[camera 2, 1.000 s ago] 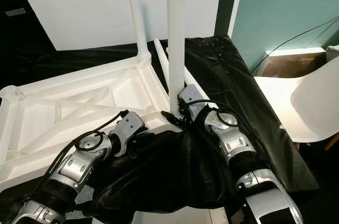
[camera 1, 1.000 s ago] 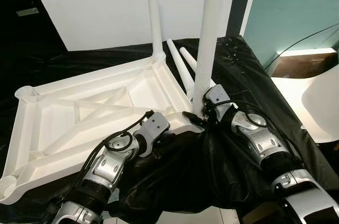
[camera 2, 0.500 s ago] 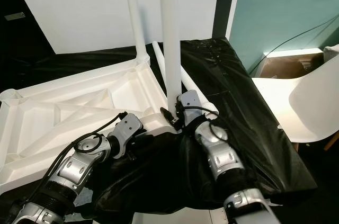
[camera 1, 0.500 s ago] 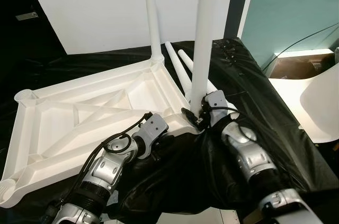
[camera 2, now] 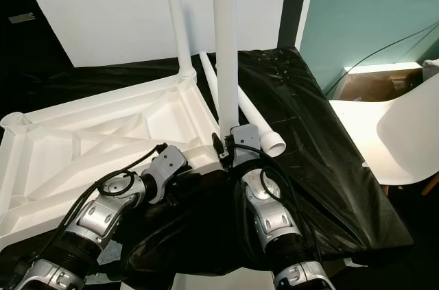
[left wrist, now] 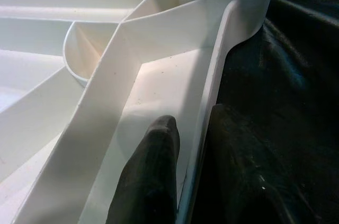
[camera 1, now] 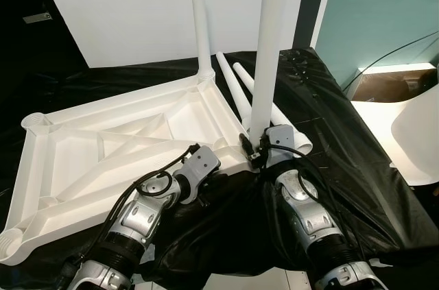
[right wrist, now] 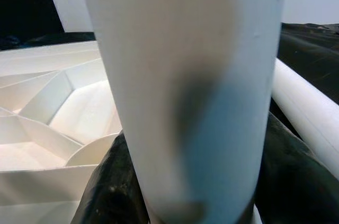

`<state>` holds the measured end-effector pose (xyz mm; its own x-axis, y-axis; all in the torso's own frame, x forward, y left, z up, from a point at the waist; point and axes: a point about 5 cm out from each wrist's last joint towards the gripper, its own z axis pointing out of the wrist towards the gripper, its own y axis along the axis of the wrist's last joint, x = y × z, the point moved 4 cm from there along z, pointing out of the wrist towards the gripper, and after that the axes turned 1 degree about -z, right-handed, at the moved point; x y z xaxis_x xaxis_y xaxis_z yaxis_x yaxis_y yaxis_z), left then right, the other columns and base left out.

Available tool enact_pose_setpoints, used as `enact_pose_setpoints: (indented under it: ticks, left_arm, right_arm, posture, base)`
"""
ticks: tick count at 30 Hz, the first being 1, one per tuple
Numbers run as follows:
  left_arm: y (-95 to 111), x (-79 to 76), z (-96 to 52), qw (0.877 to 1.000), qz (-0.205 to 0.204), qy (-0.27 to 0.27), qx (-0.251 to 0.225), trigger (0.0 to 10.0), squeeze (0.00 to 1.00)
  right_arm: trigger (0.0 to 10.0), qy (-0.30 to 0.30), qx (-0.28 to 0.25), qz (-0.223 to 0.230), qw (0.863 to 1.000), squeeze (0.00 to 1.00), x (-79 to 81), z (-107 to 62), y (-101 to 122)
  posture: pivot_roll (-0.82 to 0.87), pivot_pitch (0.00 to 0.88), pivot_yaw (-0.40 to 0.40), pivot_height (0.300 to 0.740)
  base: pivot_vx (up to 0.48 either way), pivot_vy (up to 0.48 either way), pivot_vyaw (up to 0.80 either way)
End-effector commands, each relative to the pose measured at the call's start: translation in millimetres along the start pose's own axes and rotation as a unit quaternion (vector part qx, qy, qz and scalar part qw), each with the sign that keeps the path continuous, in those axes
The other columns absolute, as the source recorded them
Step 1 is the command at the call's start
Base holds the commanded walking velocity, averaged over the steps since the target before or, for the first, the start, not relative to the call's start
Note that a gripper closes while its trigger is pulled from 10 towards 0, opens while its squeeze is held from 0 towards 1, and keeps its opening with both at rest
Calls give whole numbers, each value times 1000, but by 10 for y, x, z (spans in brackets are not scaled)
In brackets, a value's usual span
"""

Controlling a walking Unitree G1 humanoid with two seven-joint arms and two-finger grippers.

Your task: Building children table

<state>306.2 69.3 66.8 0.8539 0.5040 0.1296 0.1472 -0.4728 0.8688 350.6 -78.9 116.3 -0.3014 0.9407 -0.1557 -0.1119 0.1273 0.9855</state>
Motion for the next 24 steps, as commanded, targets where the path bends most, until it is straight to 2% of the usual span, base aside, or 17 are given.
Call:
enact_pose_setpoints:
  ticks: [1,2,3,6,7,8,13,17,21,22,24]
  left_arm:
    - [-426,-186,8,996,-40,-43,71,10000,0]
    - [-426,-186,8,996,-40,-43,71,10000,0]
    - [-423,-183,11,996,-39,-43,71,10000,0]
    - [-416,-178,16,996,-39,-43,70,10000,0]
    - [-411,-176,20,996,-38,-43,70,10000,0]
    - [-407,-173,23,996,-38,-43,69,10000,0]
    - [-399,-169,26,996,-36,-44,69,10000,0]
    - [-398,-149,12,996,-32,-45,71,10000,0]
    - [-397,-146,11,996,-31,-46,72,10000,0]
    - [-392,-146,16,996,-30,-47,72,10000,0]
    - [-382,-148,23,996,-29,-48,71,10000,0]
  right_arm:
    - [10000,-8,31,-15,999,380,-180,-84,-153]
    - [10000,-8,31,-15,999,380,-180,-84,-153]
    - [10000,11,27,-16,999,1000,-168,-74,-129]
    - [10000,38,19,-18,999,1000,-174,-51,-83]
    - [10000,52,15,-25,998,675,-208,-27,-46]
    - [10000,77,18,-41,996,0,-239,-5,-25]
    - [10000,124,24,-73,989,0,-290,-6,-3]
    - [10000,206,37,-119,970,0,-380,-98,2]
    - [10000,228,43,-129,964,0,-413,-107,7]
    - [0,237,44,-135,961,0,-427,-100,23]
    - [0,239,47,-128,962,0,-444,-81,44]
  posture:
    - [-22,0,35,740]
    - [-22,0,35,740]
    - [-25,0,36,740]
    - [-28,0,36,740]
    - [-31,0,36,740]
    - [-33,0,38,740]
    - [-33,0,42,740]
    - [-37,0,53,740]
    - [-37,0,53,740]
    - [-44,0,58,740]
    - [-44,0,56,740]
  base:
    - [0,0,0]
    - [0,0,0]
    - [0,0,0]
    - [0,0,0]
    - [0,0,0]
    - [0,0,0]
    - [0,0,0]
    - [0,0,0]
    - [0,0,0]
    - [0,0,0]
    - [0,0,0]
